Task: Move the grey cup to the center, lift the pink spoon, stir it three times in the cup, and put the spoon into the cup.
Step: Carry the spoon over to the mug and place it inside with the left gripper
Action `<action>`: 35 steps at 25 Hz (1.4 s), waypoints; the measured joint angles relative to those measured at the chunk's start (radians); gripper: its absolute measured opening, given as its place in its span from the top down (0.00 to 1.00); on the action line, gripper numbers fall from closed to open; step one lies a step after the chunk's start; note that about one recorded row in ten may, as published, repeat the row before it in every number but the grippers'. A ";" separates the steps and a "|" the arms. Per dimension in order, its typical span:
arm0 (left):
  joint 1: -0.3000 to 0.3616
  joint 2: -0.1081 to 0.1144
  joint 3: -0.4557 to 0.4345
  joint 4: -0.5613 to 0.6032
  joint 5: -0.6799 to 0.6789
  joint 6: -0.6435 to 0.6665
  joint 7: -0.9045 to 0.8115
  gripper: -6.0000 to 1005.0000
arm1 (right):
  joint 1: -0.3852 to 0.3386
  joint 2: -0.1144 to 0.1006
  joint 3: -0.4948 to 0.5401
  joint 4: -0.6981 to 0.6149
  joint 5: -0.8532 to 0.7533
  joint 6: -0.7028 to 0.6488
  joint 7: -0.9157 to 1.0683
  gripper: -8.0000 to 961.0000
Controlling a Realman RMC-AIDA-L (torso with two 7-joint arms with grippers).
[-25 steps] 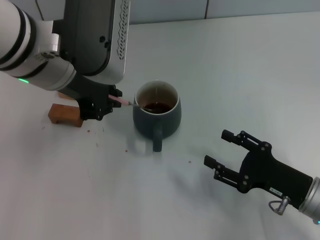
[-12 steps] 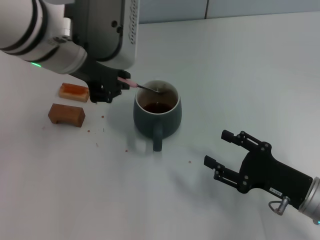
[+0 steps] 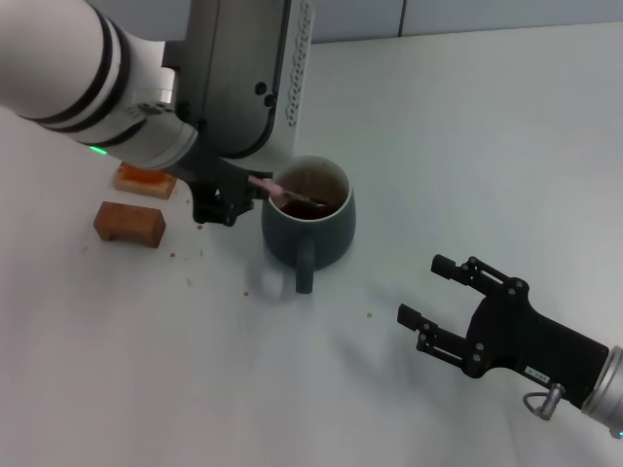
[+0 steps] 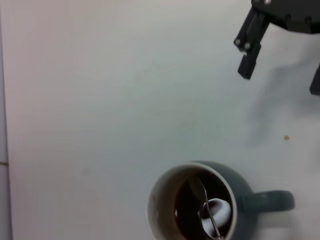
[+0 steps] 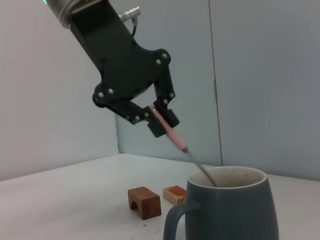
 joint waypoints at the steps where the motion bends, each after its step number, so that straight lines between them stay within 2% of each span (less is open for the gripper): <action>1: 0.001 0.000 -0.002 0.001 0.005 0.010 -0.004 0.87 | 0.000 0.000 -0.001 0.000 0.000 0.002 0.000 0.21; 15: -0.001 0.003 -0.030 -0.005 0.045 0.016 -0.008 0.87 | 0.006 0.000 -0.003 0.000 0.000 0.025 0.000 0.21; 21: -0.036 -0.002 -0.002 -0.051 0.020 0.006 -0.034 0.86 | 0.006 0.000 -0.003 0.000 0.000 0.024 0.000 0.21; 25: -0.028 -0.002 0.004 -0.044 0.017 -0.022 -0.045 0.85 | 0.006 0.000 -0.003 0.000 0.000 0.024 0.000 0.21; 31: 0.000 0.001 -0.005 -0.045 -0.036 -0.098 -0.060 0.84 | 0.005 0.000 -0.003 0.000 0.000 0.023 0.000 0.21; 33: 0.047 0.006 -0.098 -0.060 -0.205 -0.197 -0.004 0.84 | 0.005 0.000 -0.003 0.000 0.000 0.023 0.000 0.21; 34: 0.047 0.006 -0.098 -0.060 -0.205 -0.197 -0.004 0.80 | 0.005 0.000 -0.003 0.000 0.000 0.023 0.000 0.21; 35: 0.066 0.007 -0.142 -0.069 -0.287 -0.225 0.034 0.76 | 0.005 0.000 -0.003 0.000 0.000 0.022 0.000 0.21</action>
